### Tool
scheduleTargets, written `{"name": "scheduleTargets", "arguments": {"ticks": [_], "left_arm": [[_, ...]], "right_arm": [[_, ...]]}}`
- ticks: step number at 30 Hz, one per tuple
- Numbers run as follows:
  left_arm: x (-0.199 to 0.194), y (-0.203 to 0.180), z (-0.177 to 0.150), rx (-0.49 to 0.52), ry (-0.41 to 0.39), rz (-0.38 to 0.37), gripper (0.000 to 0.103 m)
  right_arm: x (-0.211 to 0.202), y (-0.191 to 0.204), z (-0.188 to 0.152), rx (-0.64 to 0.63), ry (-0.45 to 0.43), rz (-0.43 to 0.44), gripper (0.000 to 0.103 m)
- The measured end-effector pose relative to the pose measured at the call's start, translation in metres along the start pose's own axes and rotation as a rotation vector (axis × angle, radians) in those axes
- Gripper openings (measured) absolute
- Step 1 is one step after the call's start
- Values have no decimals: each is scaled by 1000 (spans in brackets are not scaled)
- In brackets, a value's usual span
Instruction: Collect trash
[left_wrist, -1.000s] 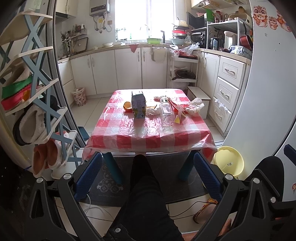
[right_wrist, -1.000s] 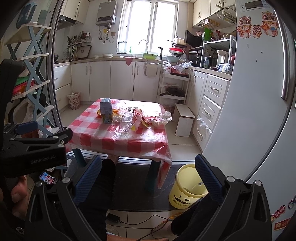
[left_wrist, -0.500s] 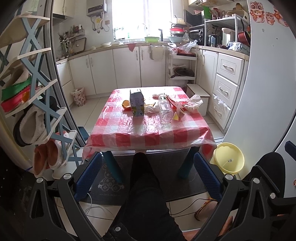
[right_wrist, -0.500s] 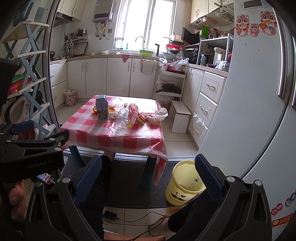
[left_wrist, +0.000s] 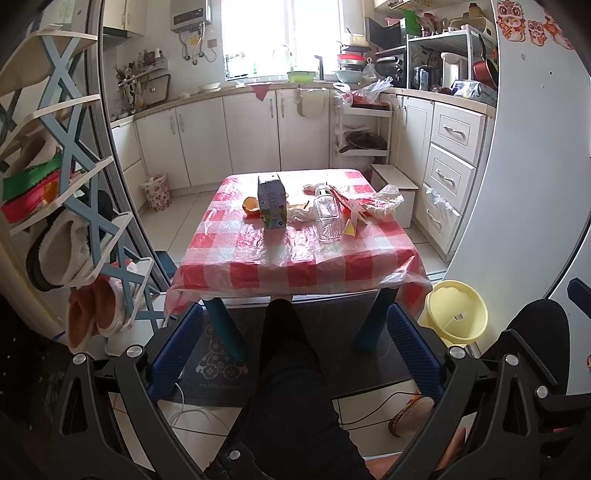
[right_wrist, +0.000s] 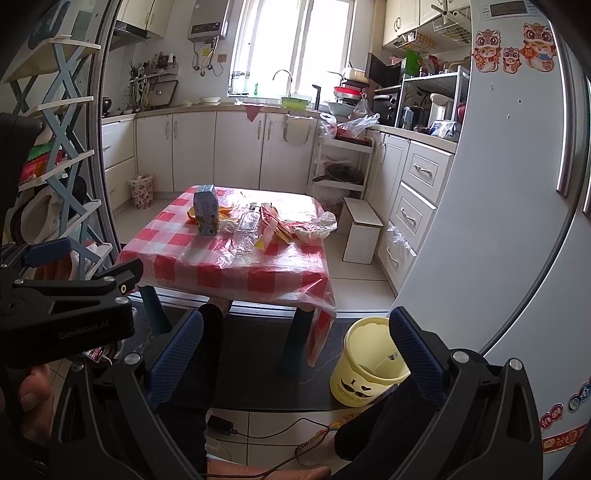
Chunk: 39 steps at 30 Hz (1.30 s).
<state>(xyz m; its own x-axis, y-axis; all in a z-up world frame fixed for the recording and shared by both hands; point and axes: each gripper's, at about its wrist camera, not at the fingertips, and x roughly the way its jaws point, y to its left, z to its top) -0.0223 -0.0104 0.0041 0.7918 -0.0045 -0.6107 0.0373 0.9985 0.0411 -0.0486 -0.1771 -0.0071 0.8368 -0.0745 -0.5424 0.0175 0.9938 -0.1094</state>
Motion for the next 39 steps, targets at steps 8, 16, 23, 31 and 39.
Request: {"name": "scheduleTargets", "arguments": {"ticks": [8,16,23,31,39], "left_arm": [[0,4,-4,-5,6,2,95],[5,10,-5,-16,18,5,95],[12,19,-4,-45,25,4,95],[35,31,4,-109,32,-11,95],[86,49,25,-165,60,26,95]], "right_arm": [[1,3,1,-6,10,15,97],[4,8,1,-20,26,43,97],[9,12,4,-32,33,64,97],[26,16,9,-52,15,88,97],[64,15,15,-50,40,103,97]]}}
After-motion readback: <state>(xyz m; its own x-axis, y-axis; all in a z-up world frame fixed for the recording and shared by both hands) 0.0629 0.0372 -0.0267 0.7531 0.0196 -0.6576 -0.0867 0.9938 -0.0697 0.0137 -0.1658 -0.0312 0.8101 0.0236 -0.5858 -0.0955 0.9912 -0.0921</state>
